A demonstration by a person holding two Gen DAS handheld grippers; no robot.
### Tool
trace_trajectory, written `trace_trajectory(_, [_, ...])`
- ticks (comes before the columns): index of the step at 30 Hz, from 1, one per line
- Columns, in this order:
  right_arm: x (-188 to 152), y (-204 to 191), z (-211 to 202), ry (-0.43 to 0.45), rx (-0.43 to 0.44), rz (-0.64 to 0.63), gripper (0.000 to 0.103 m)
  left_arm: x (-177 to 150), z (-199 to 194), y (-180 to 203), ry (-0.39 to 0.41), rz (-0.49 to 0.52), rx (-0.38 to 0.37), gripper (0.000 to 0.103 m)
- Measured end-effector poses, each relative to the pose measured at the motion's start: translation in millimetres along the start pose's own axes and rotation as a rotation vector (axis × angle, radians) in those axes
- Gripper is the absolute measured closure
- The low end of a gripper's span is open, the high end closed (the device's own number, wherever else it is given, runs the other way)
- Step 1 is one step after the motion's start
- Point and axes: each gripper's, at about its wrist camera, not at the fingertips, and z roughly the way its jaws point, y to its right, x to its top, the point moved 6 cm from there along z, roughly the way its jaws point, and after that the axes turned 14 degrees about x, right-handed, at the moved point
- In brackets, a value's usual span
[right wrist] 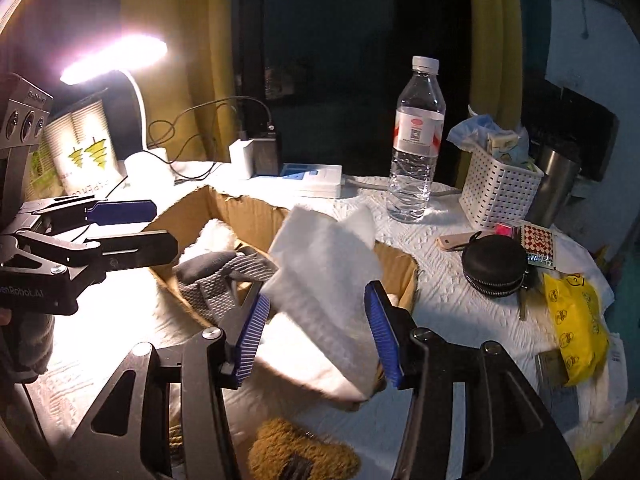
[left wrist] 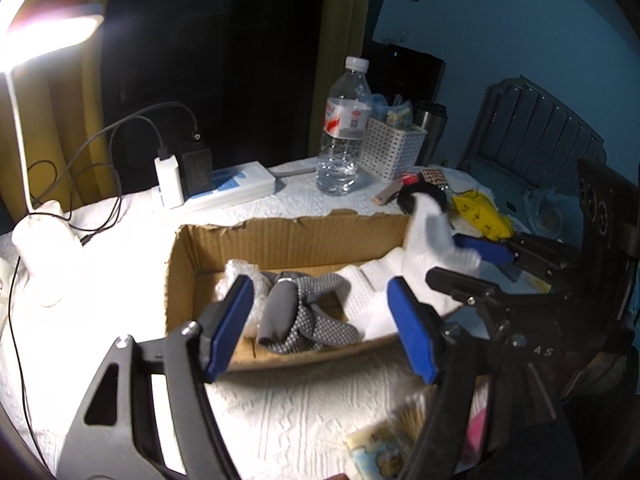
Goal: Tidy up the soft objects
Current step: 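Carry the paper towel and glove into the box and release both, then grasp the brown fuzzy sponge with the right tool while the left tool grasps the cotton swab bag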
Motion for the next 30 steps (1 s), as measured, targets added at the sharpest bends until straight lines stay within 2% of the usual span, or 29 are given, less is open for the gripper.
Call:
trace_trajectory(4, [-4, -6, 10, -0.02, 0.081, 0.051, 0.049, -4, -13, -5, 0.013, -0.012, 0.001, 0.032])
trace_trajectory(9, [-16, -1, 41, -0.068, 0.205, 0.209, 0.047, -11, -26, -19, 0.02, -0.035, 0.018, 0.032])
trace_trajectory(17, [-8, 6, 47, -0.04, 0.169, 0.223, 0.041, -23, -28, -42, 0.004, -0.083, 0.048, 0.032])
trace_trajectory(24, [7, 2, 16, 0.033, 0.09, 0.165, 0.04, -24, -32, -45, 0.011, -0.086, 0.04, 0.032])
trace_trajectory(30, [10, -6, -7, 0.053, 0.051, 0.139, 0.04, -24, -46, -39, 0.031, -0.085, 0.017, 0.032])
